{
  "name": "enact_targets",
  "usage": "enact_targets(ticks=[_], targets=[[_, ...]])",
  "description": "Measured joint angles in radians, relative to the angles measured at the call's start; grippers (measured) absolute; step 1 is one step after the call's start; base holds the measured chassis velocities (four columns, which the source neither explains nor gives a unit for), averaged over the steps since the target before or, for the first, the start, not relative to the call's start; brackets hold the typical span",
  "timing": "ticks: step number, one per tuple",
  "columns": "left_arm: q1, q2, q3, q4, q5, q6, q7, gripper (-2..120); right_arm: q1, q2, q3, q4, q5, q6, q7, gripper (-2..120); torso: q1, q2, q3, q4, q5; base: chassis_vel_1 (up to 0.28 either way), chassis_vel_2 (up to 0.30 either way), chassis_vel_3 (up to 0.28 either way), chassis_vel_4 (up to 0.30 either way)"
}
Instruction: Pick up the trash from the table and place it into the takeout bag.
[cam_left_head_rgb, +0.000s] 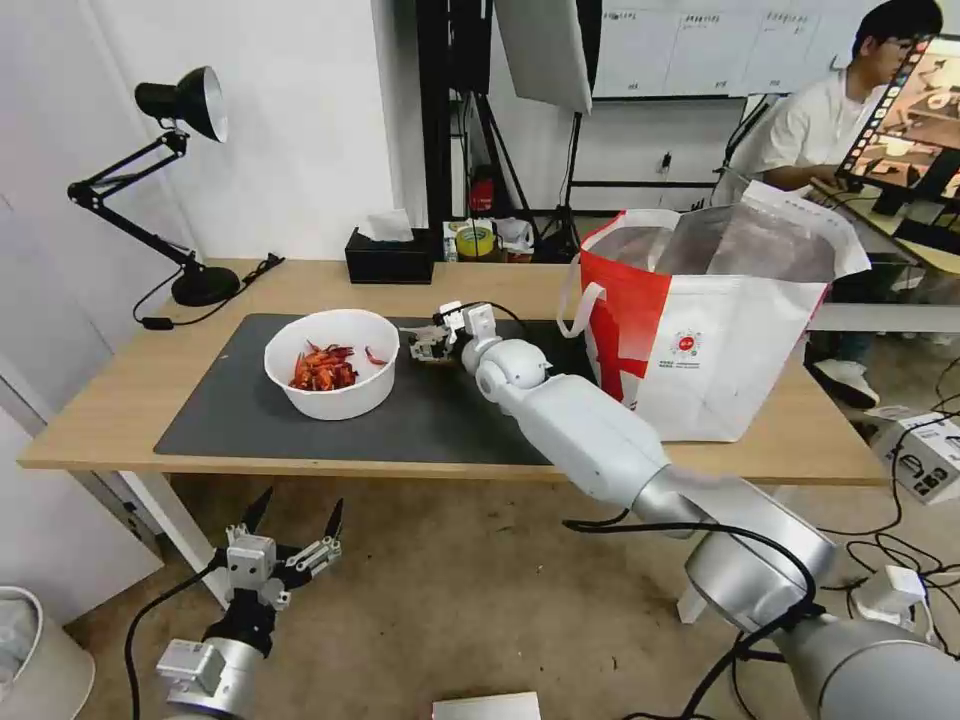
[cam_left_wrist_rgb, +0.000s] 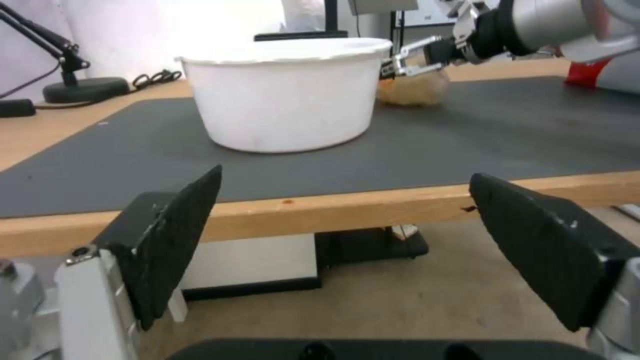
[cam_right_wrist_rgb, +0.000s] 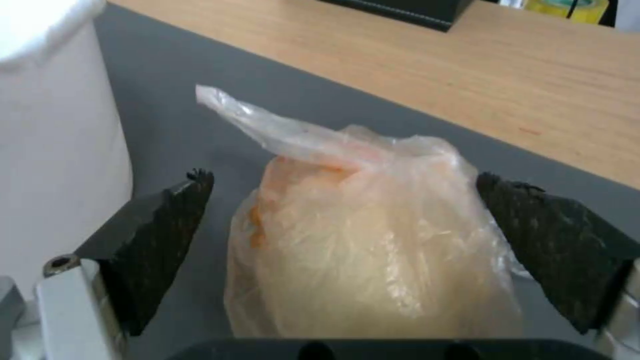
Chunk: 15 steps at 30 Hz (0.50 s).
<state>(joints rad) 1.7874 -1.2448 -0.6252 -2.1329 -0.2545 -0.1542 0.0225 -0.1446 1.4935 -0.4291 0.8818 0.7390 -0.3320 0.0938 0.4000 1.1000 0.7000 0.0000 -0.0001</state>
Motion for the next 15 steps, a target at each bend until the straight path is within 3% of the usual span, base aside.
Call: enact_targets(ticks=[15], targets=[[0.018,-0.022,0.000,-0.007,0.013,-0.021,0.000,100,-0.021,-0.001,0.002,0.009,-0.004,-0.017,0.009,100,0.000,0.000,0.000,0.0000,0.0000,0.000,0.000,0.000,0.000]])
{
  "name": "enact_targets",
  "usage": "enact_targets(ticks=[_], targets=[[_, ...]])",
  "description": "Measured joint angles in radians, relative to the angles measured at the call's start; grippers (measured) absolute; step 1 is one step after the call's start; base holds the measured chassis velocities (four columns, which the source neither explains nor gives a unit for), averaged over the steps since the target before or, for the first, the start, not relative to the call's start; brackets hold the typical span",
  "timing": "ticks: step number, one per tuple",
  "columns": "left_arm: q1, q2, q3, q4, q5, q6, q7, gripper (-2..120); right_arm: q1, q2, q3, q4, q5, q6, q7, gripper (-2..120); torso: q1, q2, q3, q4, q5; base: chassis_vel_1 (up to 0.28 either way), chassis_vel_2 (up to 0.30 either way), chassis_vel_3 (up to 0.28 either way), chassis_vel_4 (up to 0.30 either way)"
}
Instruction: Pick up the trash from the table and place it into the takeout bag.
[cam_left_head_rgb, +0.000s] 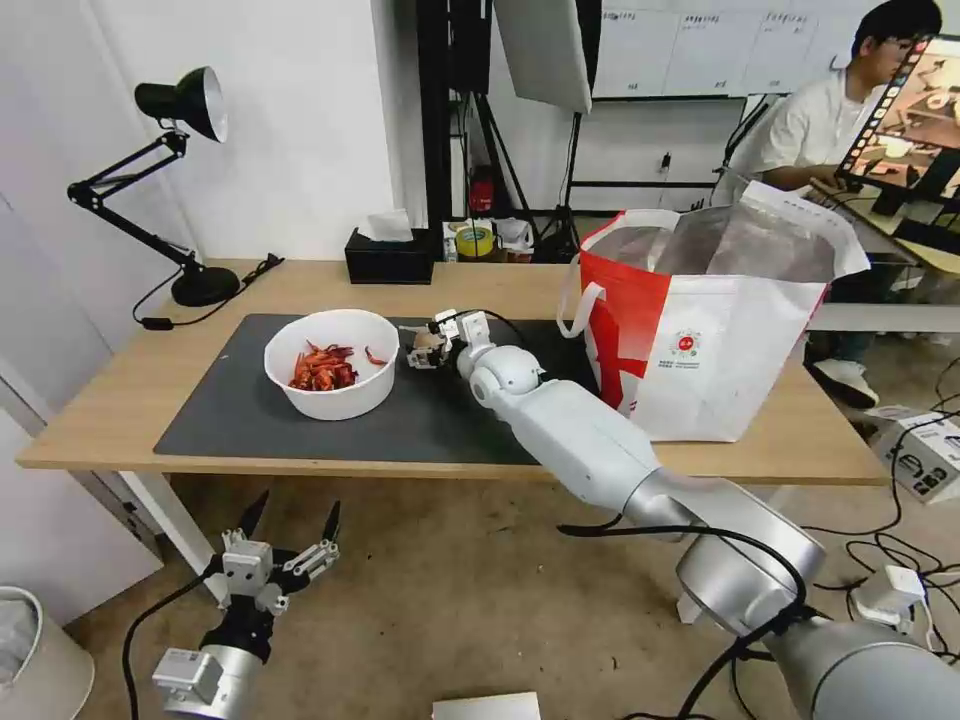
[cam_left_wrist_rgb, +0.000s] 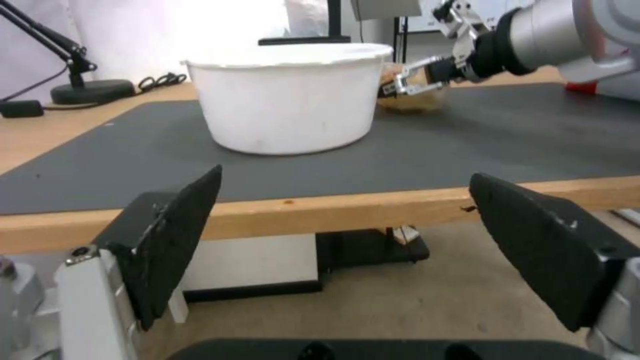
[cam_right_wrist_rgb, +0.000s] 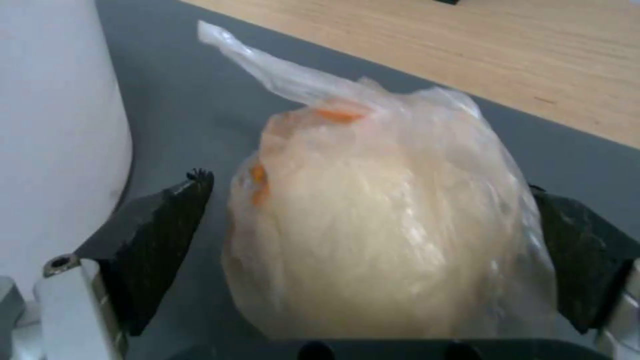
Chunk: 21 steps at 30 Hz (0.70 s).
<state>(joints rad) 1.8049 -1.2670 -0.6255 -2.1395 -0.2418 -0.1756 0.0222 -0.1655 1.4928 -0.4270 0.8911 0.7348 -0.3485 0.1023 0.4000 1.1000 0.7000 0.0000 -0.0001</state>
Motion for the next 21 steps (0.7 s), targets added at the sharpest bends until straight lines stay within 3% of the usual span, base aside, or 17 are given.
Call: enact_targets(ticks=[7,21], targets=[[0.005,-0.003,-0.003,-0.005,-0.001,-0.002,0.000,100,-0.012,-0.010,0.000,0.018,0.000,-0.010,0.009,92,0.000,0.000,0.000,-0.0001,0.0001,0.000,0.000,0.000,0.000],[0.015,-0.004,-0.014,-0.015,-0.004,-0.007,-0.002,100,-0.029,-0.025,0.002,0.048,0.001,0.004,0.016,39,0.000,0.000,0.000,0.0000,0.0001,0.000,0.000,0.000,0.000]])
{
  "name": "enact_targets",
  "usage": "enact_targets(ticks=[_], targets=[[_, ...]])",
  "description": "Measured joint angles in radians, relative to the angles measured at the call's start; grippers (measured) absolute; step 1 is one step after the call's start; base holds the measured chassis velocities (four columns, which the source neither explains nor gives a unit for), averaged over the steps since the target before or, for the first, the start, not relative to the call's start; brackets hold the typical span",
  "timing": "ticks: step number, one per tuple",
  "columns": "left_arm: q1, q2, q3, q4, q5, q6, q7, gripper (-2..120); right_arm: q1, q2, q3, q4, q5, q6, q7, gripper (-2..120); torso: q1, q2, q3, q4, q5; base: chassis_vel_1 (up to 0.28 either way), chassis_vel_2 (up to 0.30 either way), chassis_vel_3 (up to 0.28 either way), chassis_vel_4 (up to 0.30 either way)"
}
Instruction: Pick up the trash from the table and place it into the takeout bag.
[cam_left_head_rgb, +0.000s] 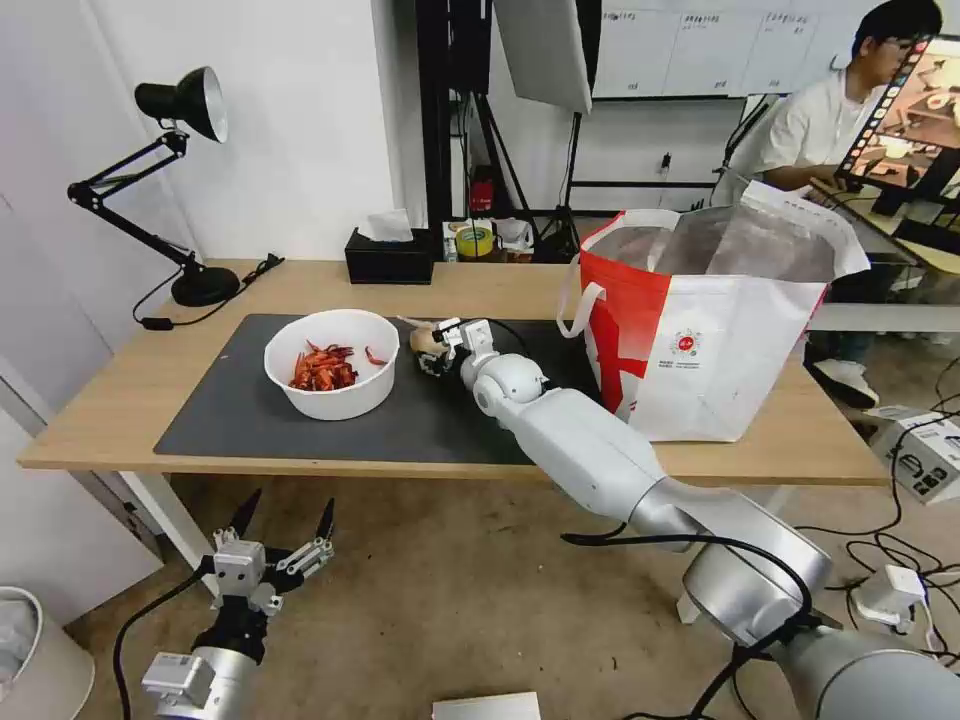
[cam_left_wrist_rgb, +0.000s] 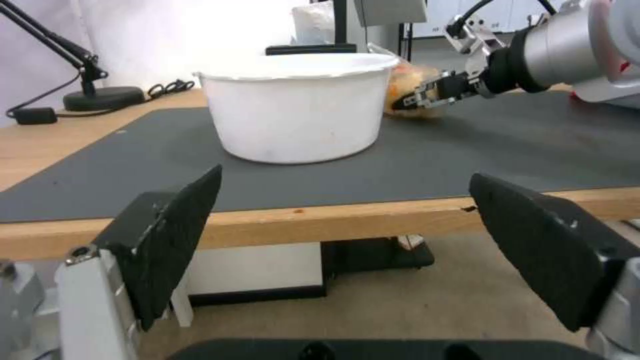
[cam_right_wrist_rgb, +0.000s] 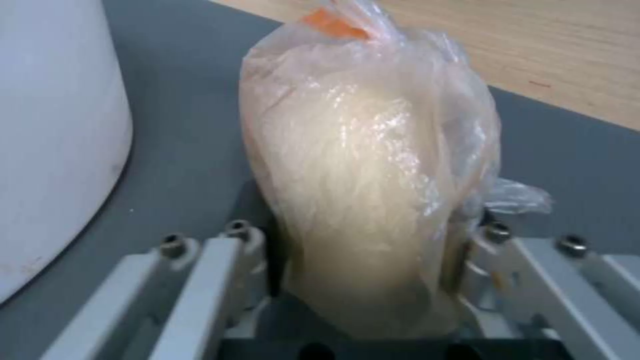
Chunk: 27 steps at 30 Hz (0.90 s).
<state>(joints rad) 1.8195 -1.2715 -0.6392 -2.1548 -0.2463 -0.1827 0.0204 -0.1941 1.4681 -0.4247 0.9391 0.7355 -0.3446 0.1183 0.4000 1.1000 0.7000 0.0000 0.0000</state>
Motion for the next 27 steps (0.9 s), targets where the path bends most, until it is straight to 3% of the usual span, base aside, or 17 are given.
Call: enact_targets(ticks=[1,6,11,13,15,27], targets=[[0.000,-0.001,0.002,0.000,0.000,0.000,0.000,100,-0.006,-0.009,0.000,0.016,0.000,0.004,0.004,32,0.000,0.000,0.000,0.0001,0.0000,0.000,0.000,0.000,0.000],[-0.003,-0.001,0.006,0.000,0.000,0.000,0.000,100,-0.030,-0.047,0.001,0.082,-0.019,0.020,0.021,20,0.000,0.000,0.000,0.0001,0.0001,0.000,0.000,0.000,0.000],[-0.003,0.001,0.010,-0.011,0.000,0.000,-0.001,100,-0.106,-0.160,0.026,0.277,-0.066,0.053,0.059,7,0.000,0.000,0.000,-0.0001,0.0003,0.000,0.000,0.000,0.000],[-0.002,0.003,0.011,-0.015,0.000,0.000,-0.001,100,-0.126,-0.189,0.039,0.330,-0.079,0.067,0.064,7,0.000,0.000,0.000,-0.0001,0.0003,0.000,0.000,0.000,0.000],[0.002,0.004,0.013,-0.023,0.002,0.001,-0.001,100,-0.178,-0.254,0.083,0.464,-0.106,0.109,0.080,7,0.000,0.000,0.000,-0.0003,0.0003,0.000,0.000,0.000,0.000],[0.029,-0.014,0.030,-0.056,0.029,0.002,-0.001,100,-0.298,-0.423,0.281,0.818,-0.151,0.230,0.175,7,0.000,0.000,0.000,0.0000,0.0001,0.000,0.000,0.000,0.000]])
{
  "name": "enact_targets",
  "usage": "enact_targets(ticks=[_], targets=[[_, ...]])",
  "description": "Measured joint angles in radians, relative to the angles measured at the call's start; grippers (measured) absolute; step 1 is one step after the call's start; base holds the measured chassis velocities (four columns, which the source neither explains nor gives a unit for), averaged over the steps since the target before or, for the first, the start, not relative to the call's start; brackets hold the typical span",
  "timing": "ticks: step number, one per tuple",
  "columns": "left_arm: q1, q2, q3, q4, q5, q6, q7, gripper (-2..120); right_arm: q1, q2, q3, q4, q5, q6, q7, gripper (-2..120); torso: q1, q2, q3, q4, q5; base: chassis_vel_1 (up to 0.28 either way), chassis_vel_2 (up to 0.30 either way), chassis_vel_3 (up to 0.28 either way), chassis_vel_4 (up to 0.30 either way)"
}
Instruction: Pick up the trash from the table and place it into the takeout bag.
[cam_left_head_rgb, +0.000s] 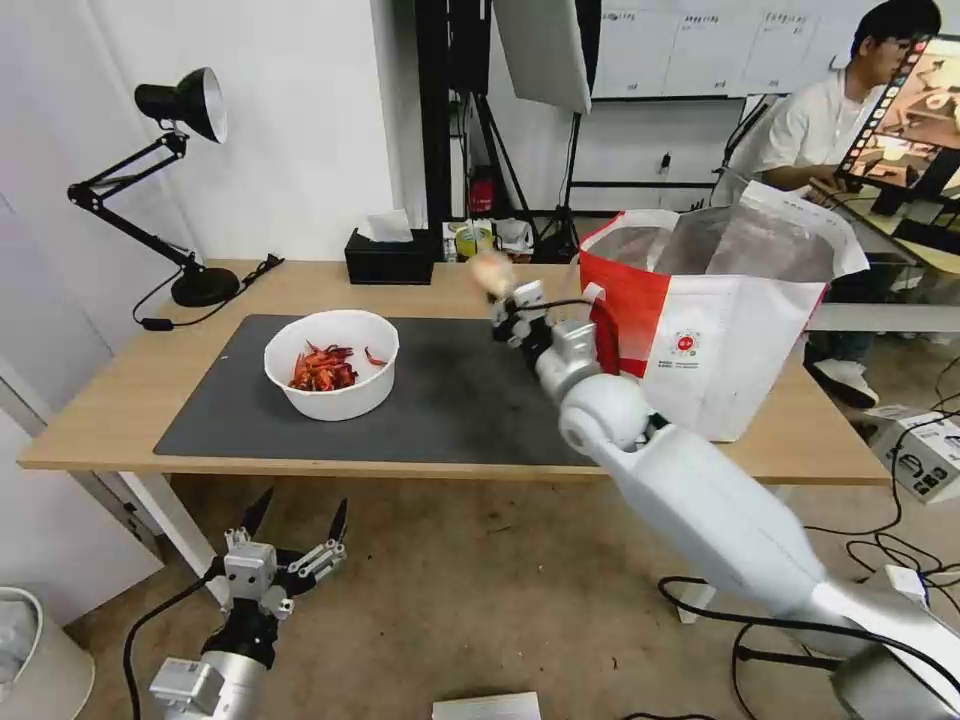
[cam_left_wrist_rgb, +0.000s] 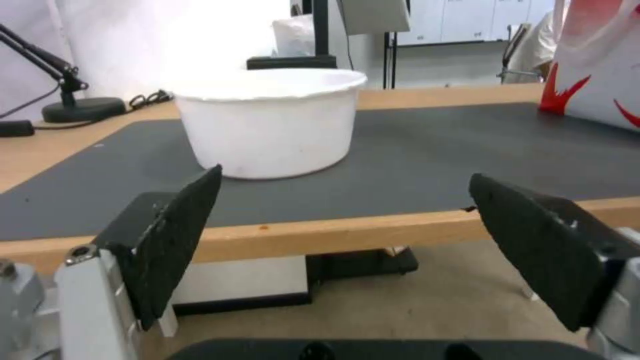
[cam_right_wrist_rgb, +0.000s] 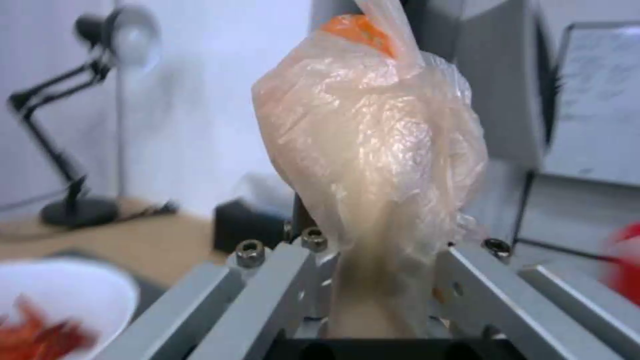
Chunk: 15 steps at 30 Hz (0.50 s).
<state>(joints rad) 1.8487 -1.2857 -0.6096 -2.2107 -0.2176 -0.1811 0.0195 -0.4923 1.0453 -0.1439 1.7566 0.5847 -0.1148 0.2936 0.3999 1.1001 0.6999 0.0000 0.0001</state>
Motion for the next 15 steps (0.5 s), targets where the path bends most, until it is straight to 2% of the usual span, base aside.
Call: enact_targets(ticks=[1,4,7,8,9,12,15], targets=[[0.000,0.000,0.000,0.000,0.000,0.000,0.000,100,0.000,0.000,0.000,0.000,0.000,0.000,0.000,7,0.000,0.000,0.000,0.0000,0.0000,0.000,0.000,0.000,0.000],[0.009,0.000,0.003,-0.019,0.003,0.000,0.000,100,-0.026,-0.085,0.090,0.080,0.020,-0.018,0.024,7,0.000,0.000,0.000,-0.0001,0.0001,0.000,0.000,0.000,0.000],[0.010,-0.001,0.008,-0.022,0.004,-0.002,0.000,100,-0.038,-0.124,0.129,0.105,0.040,-0.029,0.025,6,0.000,0.000,0.000,0.0000,0.0003,0.000,0.000,0.000,0.000],[0.009,-0.002,0.016,-0.025,0.003,-0.004,0.000,100,-0.055,-0.182,0.181,0.134,0.083,-0.044,0.025,6,0.000,0.000,0.000,-0.0002,-0.0001,0.000,0.000,0.000,0.000],[0.009,-0.002,0.016,-0.025,0.003,-0.004,0.000,100,-0.055,-0.182,0.181,0.134,0.083,-0.044,0.025,6,0.000,0.000,0.000,-0.0002,-0.0001,0.000,0.000,0.000,0.000],[0.003,-0.002,0.030,-0.026,0.004,-0.005,0.000,100,-0.078,-0.264,0.249,0.149,0.148,-0.069,0.023,6,0.000,0.000,0.000,-0.0003,0.0000,0.000,0.000,0.000,0.000],[0.003,-0.003,0.036,-0.031,0.008,-0.005,0.000,100,-0.083,-0.296,0.270,0.135,0.190,-0.079,0.023,6,0.000,0.000,0.000,-0.0002,0.0000,0.000,0.000,0.000,0.000]])
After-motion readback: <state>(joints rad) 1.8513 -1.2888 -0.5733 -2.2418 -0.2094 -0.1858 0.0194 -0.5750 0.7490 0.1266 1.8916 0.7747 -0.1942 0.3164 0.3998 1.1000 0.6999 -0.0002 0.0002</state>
